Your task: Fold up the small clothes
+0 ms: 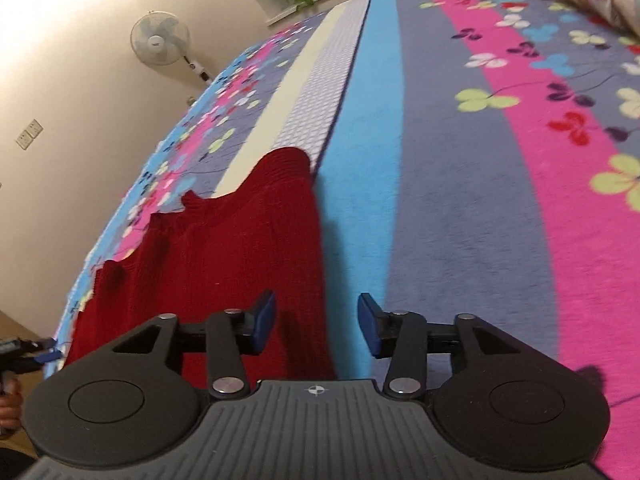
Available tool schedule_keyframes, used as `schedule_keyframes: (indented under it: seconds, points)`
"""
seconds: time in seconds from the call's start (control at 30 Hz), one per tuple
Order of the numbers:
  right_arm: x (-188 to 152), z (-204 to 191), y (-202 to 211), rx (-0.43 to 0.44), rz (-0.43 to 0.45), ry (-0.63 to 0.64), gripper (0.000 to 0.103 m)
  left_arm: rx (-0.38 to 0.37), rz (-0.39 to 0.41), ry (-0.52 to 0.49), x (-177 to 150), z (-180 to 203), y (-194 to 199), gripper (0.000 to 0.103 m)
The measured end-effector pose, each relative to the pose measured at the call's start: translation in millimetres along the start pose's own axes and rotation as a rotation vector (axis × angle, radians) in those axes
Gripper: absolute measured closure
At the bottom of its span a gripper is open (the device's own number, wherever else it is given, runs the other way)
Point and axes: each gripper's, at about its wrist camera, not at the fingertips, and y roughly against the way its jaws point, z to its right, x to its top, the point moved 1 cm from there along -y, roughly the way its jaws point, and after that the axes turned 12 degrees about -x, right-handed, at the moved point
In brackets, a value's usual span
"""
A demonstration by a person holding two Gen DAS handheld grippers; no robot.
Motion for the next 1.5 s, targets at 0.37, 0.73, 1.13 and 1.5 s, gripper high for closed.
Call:
schedule_keyframes:
  seconds: [0.37, 0.73, 1.13, 1.5]
  points:
    - [-13, -13, -18, -0.035, -0.036, 0.054, 0.053, 0.103, -0.071, -0.093, -5, 4, -31, 0.032]
    - [-16, -18, -19, -0.041, -0.021, 0.086, 0.056, 0.103, -0.068, -0.108, -5, 9, -33, 0.04]
    - [7, -41, 41, 0.013, 0.299, 0.143, 0.094, 0.109, 0.251, -0.25, 12, 45, 10, 0.093]
    - [13, -70, 58, -0.12, 0.696, 0.287, 0.094, 0.235, 0.483, -0.318, 45, 68, 1, 0.093]
